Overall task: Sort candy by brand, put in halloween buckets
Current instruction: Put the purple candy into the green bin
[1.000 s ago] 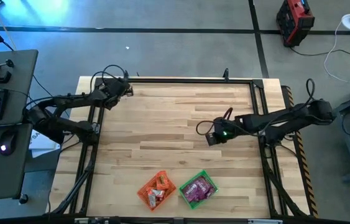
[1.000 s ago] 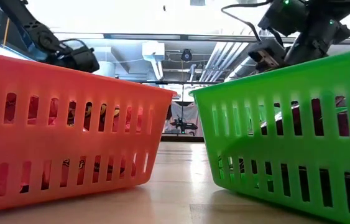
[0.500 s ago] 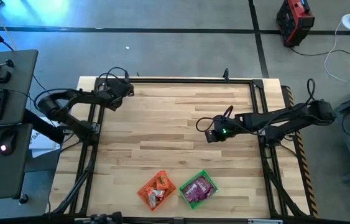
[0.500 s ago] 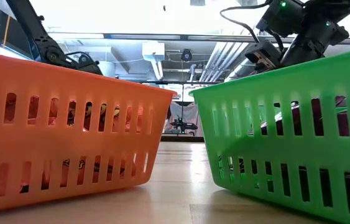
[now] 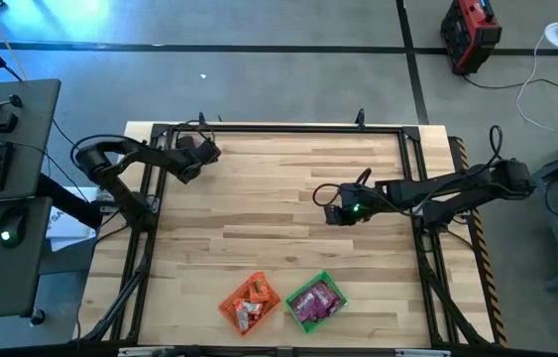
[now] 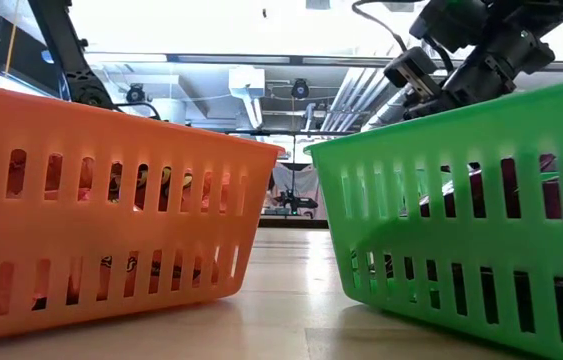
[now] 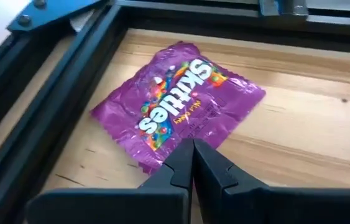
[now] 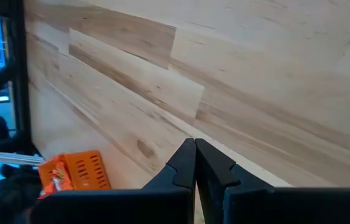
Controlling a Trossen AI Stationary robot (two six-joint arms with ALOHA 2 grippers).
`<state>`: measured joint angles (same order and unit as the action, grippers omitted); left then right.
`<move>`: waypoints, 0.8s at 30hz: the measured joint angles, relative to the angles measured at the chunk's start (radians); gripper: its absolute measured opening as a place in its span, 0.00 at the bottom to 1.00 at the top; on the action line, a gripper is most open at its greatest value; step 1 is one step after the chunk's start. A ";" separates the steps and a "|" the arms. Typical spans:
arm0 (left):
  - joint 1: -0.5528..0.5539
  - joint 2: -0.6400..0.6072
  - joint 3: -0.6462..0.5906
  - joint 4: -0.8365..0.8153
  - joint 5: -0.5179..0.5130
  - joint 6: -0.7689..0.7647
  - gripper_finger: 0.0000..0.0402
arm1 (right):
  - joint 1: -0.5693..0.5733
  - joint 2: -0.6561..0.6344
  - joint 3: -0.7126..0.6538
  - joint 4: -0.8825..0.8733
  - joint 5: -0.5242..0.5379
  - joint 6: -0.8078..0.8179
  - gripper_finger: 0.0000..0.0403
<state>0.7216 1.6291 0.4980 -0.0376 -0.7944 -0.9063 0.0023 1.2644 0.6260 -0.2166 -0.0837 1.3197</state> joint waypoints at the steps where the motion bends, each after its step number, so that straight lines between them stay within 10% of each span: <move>1: -0.005 0.004 0.001 -0.004 0.007 -0.004 0.00 | 0.000 0.000 0.000 0.008 0.000 0.008 0.00; 11: -0.156 0.010 -0.035 0.005 0.107 -0.158 0.00 | 0.000 0.000 0.000 0.023 0.001 0.032 0.00; 24: -0.627 0.074 0.028 0.411 0.510 0.001 0.00 | 0.000 0.000 0.001 0.069 0.022 0.073 0.00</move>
<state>0.0941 1.7036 0.5265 0.3735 -0.2842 -0.9052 0.0025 1.2644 0.6265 -0.1471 -0.0620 1.3925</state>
